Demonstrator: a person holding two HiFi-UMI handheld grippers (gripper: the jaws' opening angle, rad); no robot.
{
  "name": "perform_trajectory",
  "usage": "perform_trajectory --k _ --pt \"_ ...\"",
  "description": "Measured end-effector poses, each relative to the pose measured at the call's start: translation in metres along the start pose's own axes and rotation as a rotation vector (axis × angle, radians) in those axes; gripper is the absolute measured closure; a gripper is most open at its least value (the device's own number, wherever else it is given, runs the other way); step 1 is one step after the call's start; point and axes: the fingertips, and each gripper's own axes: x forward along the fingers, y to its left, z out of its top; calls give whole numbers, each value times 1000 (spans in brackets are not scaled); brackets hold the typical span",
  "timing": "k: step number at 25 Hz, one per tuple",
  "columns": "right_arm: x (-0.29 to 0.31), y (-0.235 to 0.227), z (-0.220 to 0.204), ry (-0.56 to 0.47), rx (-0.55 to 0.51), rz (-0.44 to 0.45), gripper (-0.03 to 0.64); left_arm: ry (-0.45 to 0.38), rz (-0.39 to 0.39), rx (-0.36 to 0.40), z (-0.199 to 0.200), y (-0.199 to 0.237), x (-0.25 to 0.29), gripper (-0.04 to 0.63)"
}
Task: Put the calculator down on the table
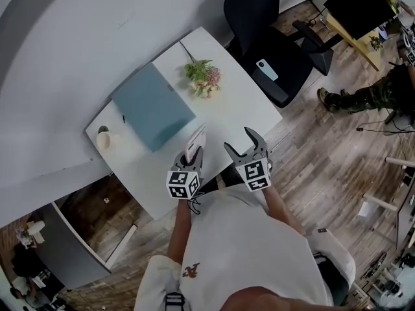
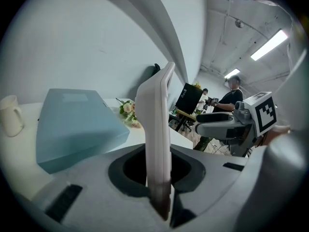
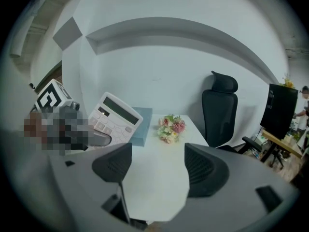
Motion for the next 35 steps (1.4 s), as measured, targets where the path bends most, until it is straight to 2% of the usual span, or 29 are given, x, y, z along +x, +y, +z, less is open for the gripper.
perform_trajectory --k 18,35 --pt "14 30 -50 134 28 35 278 130 -72 -126 -51 6 14 528" --pt "28 39 -78 209 29 72 279 225 -97 -182 -83 6 31 528"
